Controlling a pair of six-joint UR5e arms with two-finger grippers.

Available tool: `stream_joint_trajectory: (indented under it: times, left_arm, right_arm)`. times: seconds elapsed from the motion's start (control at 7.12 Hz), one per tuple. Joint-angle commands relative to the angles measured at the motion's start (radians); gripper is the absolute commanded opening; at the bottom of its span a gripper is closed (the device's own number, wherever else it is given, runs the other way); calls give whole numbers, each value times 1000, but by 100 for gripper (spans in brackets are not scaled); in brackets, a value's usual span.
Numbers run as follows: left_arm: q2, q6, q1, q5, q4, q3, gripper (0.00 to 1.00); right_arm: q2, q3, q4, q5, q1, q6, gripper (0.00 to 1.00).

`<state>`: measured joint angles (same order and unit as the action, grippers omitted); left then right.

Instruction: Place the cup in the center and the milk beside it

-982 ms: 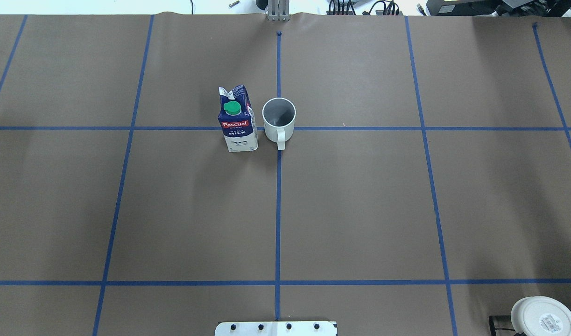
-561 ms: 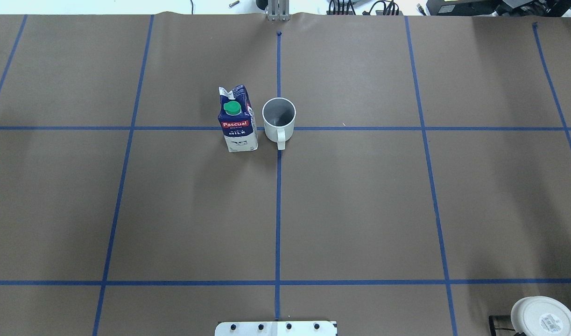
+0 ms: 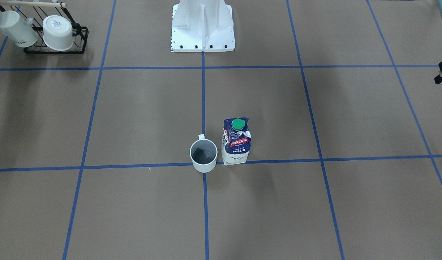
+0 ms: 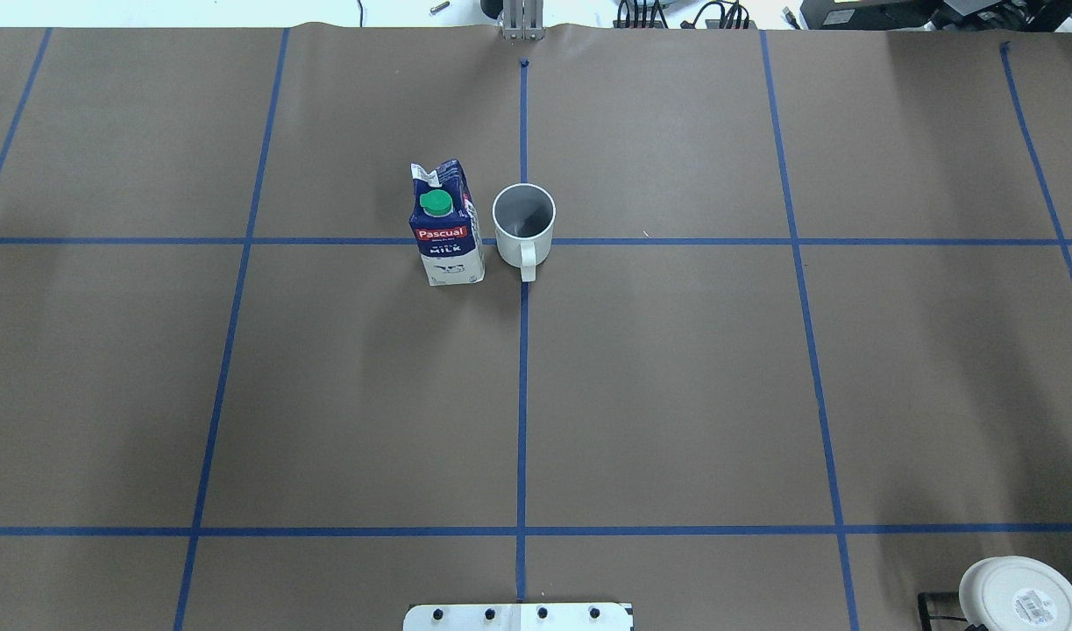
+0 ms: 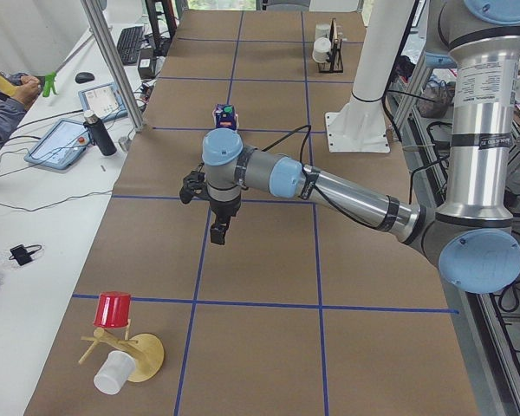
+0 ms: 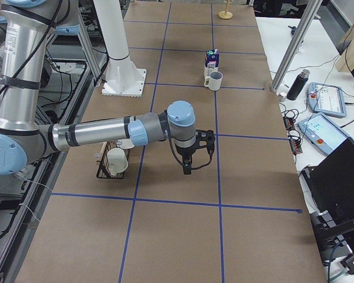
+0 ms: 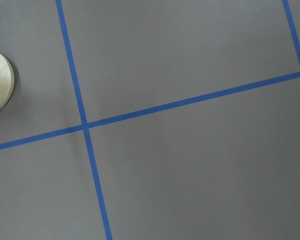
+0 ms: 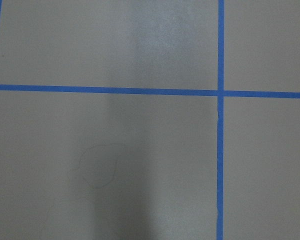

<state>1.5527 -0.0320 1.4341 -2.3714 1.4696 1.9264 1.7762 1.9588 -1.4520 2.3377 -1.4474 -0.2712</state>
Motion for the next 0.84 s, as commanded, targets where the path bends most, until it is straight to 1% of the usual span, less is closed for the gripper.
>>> stream_joint_trajectory:
  times: [0.0, 0.14, 0.7]
  left_arm:
    - [6, -8, -1, -17, -3, -10, 98]
    - [4, -8, -1, -19, 4, -32, 98]
    - [6, -8, -1, -19, 5, -3, 98]
  right_arm:
    - [-58, 5, -89, 0, 36, 1, 100]
    - [-85, 9, -150, 2, 33, 15, 100]
    - [-78, 20, -153, 2, 32, 20, 100]
